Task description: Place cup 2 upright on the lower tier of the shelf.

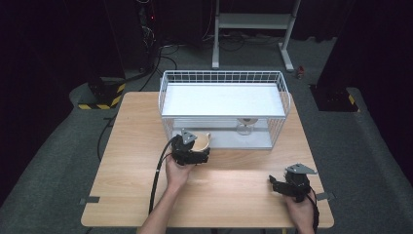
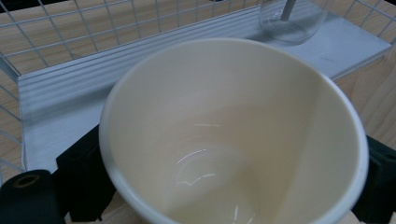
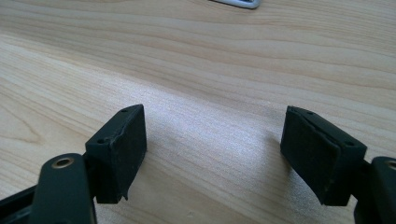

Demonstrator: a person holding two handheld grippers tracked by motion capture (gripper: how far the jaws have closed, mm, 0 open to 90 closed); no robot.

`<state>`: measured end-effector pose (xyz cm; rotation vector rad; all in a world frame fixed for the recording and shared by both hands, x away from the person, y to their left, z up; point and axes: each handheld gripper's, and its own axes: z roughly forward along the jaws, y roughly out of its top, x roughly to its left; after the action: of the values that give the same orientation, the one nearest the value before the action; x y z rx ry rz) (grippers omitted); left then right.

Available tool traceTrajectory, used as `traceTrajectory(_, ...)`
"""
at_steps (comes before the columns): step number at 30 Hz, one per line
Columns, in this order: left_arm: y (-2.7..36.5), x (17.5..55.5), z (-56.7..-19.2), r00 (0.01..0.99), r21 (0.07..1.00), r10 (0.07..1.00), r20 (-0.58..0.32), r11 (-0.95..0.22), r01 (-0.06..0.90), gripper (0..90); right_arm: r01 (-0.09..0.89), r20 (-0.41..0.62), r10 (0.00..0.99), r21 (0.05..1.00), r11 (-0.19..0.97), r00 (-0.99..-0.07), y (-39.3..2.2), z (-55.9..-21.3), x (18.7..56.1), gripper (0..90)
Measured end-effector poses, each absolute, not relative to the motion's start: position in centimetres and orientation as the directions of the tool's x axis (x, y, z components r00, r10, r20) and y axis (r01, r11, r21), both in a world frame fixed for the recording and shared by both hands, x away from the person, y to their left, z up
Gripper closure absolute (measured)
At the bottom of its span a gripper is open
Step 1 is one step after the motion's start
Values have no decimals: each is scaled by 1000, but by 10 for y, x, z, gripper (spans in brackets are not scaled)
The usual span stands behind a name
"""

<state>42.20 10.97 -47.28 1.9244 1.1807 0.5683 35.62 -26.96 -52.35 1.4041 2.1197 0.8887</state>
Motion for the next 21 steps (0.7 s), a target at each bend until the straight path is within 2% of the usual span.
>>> traceTrajectory(9,103,431,-470,466,808,885,-3,-272,522,93,637,-14,923,720,276,-384,-270,-524,356,227)
traceTrajectory(21,103,438,-475,454,819,891,-14,-250,516,93,637,-14,923,720,276,-384,-270,-524,356,227)
